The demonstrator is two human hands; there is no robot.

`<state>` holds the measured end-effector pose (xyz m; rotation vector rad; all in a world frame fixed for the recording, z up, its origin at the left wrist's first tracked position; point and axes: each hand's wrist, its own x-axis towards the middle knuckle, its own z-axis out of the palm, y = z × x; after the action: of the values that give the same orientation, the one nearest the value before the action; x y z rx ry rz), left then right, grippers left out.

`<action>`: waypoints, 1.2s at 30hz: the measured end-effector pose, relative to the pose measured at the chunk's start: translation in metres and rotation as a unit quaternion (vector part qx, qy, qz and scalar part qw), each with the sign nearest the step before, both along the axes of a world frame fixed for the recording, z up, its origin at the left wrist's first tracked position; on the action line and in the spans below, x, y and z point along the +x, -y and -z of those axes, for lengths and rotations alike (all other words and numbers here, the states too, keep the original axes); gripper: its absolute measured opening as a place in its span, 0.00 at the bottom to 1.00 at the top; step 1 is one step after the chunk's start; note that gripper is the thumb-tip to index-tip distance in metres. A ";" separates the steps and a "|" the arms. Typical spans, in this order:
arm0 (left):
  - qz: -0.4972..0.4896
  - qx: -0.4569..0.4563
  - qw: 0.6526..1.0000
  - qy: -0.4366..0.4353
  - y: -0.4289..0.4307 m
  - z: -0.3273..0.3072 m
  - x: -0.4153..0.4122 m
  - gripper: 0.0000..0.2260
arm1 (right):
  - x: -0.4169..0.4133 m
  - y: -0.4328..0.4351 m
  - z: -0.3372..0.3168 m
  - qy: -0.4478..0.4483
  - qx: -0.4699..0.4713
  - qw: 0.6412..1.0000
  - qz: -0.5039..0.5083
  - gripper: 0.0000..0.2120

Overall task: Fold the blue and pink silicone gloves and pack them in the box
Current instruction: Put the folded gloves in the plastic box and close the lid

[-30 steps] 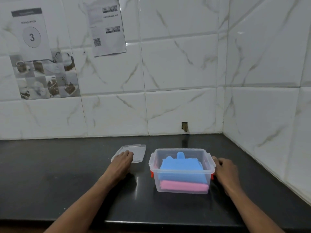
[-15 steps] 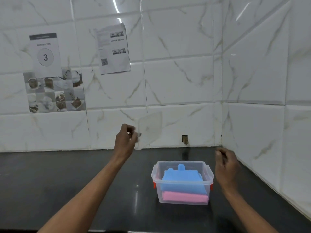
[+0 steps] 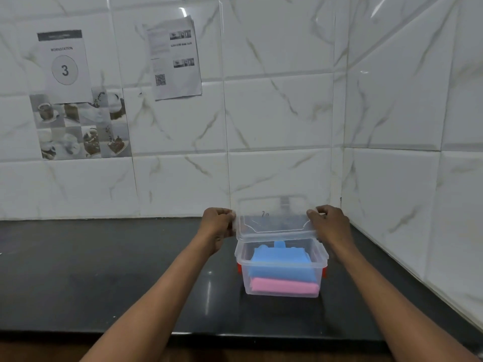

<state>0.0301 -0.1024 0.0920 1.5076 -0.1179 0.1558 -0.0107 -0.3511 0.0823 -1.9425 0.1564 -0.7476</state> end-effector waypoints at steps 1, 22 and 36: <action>-0.028 0.030 0.999 0.002 0.003 0.005 -0.001 0.12 | -0.004 -0.001 0.005 -0.006 -0.025 0.999 0.020 0.13; -0.137 0.479 0.867 -0.008 0.036 0.035 -0.004 0.09 | -0.028 -0.013 0.029 -0.153 -0.246 0.945 0.150 0.12; -0.053 0.510 0.859 0.018 0.040 0.043 0.006 0.22 | -0.018 -0.008 0.026 -0.246 -0.296 0.918 0.096 0.11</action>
<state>0.0359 -0.1421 0.0491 2.5817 -0.1569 0.2264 -0.0284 -0.3436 0.0563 -2.7072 0.4767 -0.4355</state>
